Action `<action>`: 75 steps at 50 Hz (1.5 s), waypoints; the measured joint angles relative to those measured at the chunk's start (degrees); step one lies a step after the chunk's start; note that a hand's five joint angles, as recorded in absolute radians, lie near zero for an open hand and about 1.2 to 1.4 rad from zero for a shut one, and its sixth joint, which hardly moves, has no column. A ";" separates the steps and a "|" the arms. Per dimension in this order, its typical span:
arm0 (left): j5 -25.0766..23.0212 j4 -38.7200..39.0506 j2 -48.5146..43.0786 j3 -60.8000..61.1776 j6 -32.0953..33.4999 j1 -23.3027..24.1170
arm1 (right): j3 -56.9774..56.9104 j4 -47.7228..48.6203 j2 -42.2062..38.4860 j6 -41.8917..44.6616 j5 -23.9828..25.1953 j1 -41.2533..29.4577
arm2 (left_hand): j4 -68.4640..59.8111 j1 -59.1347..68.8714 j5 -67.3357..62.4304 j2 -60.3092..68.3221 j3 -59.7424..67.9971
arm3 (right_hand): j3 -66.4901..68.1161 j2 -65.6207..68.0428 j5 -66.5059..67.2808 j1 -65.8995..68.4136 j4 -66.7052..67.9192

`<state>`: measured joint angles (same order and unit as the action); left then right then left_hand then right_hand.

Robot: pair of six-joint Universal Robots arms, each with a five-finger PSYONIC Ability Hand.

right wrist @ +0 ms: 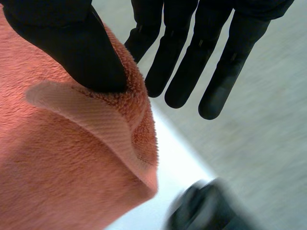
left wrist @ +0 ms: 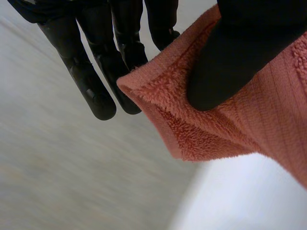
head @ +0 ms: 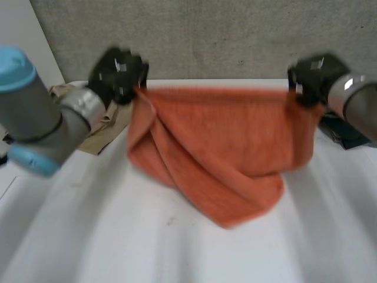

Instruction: Fold the laundry.

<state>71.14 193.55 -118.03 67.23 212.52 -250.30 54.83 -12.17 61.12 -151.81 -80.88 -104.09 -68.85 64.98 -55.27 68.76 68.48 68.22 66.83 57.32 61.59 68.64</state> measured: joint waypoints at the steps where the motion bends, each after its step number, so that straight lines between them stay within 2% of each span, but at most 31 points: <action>1: 0.65 1.33 -0.71 -3.26 0.18 0.07 | -1.05 3.31 -0.05 -1.81 -0.70 -0.24 | -0.07 0.00 0.00 0.00 0.00 | 0.00 0.03 0.00 0.00 0.01; 3: 1.57 4.14 -1.46 -7.54 0.16 0.21 | -1.94 8.55 0.20 -4.49 -1.75 -0.55 | -0.11 0.00 0.00 0.00 0.00 | 0.00 0.54 0.00 0.00 0.05; 4: 2.03 6.34 -1.74 -9.52 -0.02 0.31 | -2.09 15.57 0.99 -7.65 -2.97 -0.84 | -0.11 0.00 0.00 0.00 0.00 | 0.00 0.61 0.00 0.00 0.08; 6: 2.60 9.98 -1.90 -11.66 -0.50 0.50 | -1.51 21.57 2.01 -10.03 -3.98 -1.04 | -0.11 0.00 0.00 0.00 0.00 | 0.00 0.61 0.00 0.00 0.11; 8: 3.32 18.05 -1.59 -13.60 -2.14 0.97 | 1.00 31.90 4.35 -13.44 -5.69 -1.31 | -0.12 0.00 -0.28 0.00 0.00 | 0.00 0.61 0.02 0.00 0.11; 11: 3.47 23.62 -0.60 -12.56 -3.92 1.24 | 3.71 37.38 6.25 -14.78 -6.51 -1.41 | -0.12 0.00 -1.09 0.00 0.00 | 0.00 0.62 0.27 0.00 0.12; 16: 3.12 26.90 2.06 -4.70 -6.05 1.17 | 8.71 38.63 8.13 -14.90 -6.46 -1.45 | -0.12 0.00 -1.15 0.00 0.00 | 0.00 0.62 0.43 0.00 0.12; 24: 1.07 25.40 3.82 14.39 -6.27 0.74 | 17.80 32.39 6.94 -13.12 -5.17 -1.39 | -0.13 0.00 -1.15 0.08 0.08 | 0.00 0.80 0.53 0.39 0.13; 27: -1.04 25.09 3.68 21.91 -5.97 0.68 | 22.61 30.80 5.04 -11.81 -4.46 -1.34 | -0.14 0.00 -1.15 0.12 0.10 | 0.03 0.80 0.64 0.43 0.14; 34: -5.31 24.58 2.92 34.50 -1.80 0.53 | 32.23 30.09 1.84 -9.23 -3.10 -1.07 | 0.93 -0.17 -0.86 -1.10 -1.03 | 0.03 0.80 0.68 0.66 0.14; 35: -5.61 24.19 2.92 35.89 -0.01 0.38 | 33.57 30.12 1.66 -8.97 -2.88 -0.97 | 7.05 -3.90 3.41 -7.59 -7.36 | 0.02 0.80 0.68 0.66 0.14; 38: -5.78 23.03 3.22 37.54 3.29 0.05 | 35.34 30.19 1.59 -8.71 -2.51 -0.82 | 13.66 -11.13 9.92 -13.55 -13.19 | 0.03 0.80 0.68 0.66 0.14; 39: -5.72 21.82 3.76 38.18 5.45 -0.20 | 36.21 30.22 1.66 -8.65 -2.29 -0.73 | 25.77 -24.42 22.22 -25.57 -25.04 | 0.03 0.80 0.68 0.66 0.14; 41: -5.54 19.37 4.94 38.62 8.24 -0.54 | 37.10 30.26 1.81 -8.69 -2.01 -0.65 | 42.31 -40.99 38.87 -41.85 -41.36 | 0.03 0.80 0.68 0.66 0.14; 42: -5.54 19.37 4.94 38.62 8.24 -0.54 | 37.10 30.26 1.81 -8.69 -2.01 -0.65 | 42.31 -40.99 38.87 -41.85 -41.36 | 0.03 0.80 0.68 0.66 0.14; 44: -5.24 15.28 6.84 38.63 10.68 -0.80 | 37.98 30.27 2.19 -8.83 -1.73 -0.59 | 52.51 -49.97 49.22 -52.30 -51.45 | 0.03 0.80 0.68 0.66 0.14; 51: -4.92 5.44 11.52 38.08 10.55 -0.01 | 39.82 30.28 3.79 -9.11 -1.44 -0.58 | 56.29 -51.61 52.23 -56.00 -55.12 | 0.03 0.80 0.68 0.66 0.14; 56: -4.20 1.74 13.28 37.83 3.67 2.36 | 40.51 30.28 4.29 -9.14 -1.44 -0.57 | 56.29 -51.61 52.23 -56.00 -55.12 | 0.03 0.80 0.68 0.66 0.14; 60: -0.77 1.21 13.53 37.29 -6.85 4.75 | 40.68 30.27 4.33 -9.18 -1.48 -0.58 | 56.29 -51.61 52.23 -55.99 -55.12 | 0.02 0.80 0.68 0.67 0.14; 65: 8.40 1.54 12.66 35.75 -19.48 7.44 | 40.66 30.22 4.29 -9.31 -1.57 -0.59 | 56.29 -51.61 52.26 -55.99 -55.12 | 0.03 0.80 0.68 0.66 0.14; 66: 8.96 1.56 12.57 35.65 -19.99 7.56 | 40.66 30.21 4.28 -9.32 -1.58 -0.59 | 56.29 -51.61 52.26 -55.99 -55.12 | 0.03 0.80 0.68 0.67 0.14; 68: 14.18 1.67 11.34 34.81 -23.32 8.38 | 40.64 30.20 4.27 -9.36 -1.63 -0.59 | 56.29 -51.61 52.23 -56.00 -55.13 | 0.03 0.80 0.69 0.67 0.14; 70: 16.99 1.74 10.40 34.33 -24.37 8.66 | 40.64 30.19 4.26 -9.37 -1.66 -0.59 | 56.29 -51.61 52.23 -55.99 -55.12 | 0.02 0.80 0.69 0.66 0.14; 72: 22.84 1.81 7.95 33.34 -25.56 9.04 | 40.67 30.20 4.23 -9.38 -1.71 -0.59 | 56.29 -51.61 52.23 -55.99 -55.13 | 0.03 0.80 0.69 0.66 0.14; 74: 25.02 1.81 6.92 32.99 -25.78 9.09 | 40.68 30.21 4.22 -9.39 -1.72 -0.59 | 56.29 -51.61 52.25 -55.99 -55.13 | 0.03 0.80 0.69 0.66 0.14; 75: 27.76 1.83 5.55 32.51 -25.94 9.05 | 40.73 30.23 4.21 -9.38 -1.73 -0.59 | 56.20 -51.61 52.16 -55.88 -55.09 | 0.03 0.80 0.69 0.66 0.14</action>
<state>98.90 195.38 -112.48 99.73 186.58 -241.24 95.57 18.06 65.33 -161.19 -82.61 -104.68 -12.65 13.37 -3.11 12.89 13.39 68.25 67.62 58.01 62.26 68.78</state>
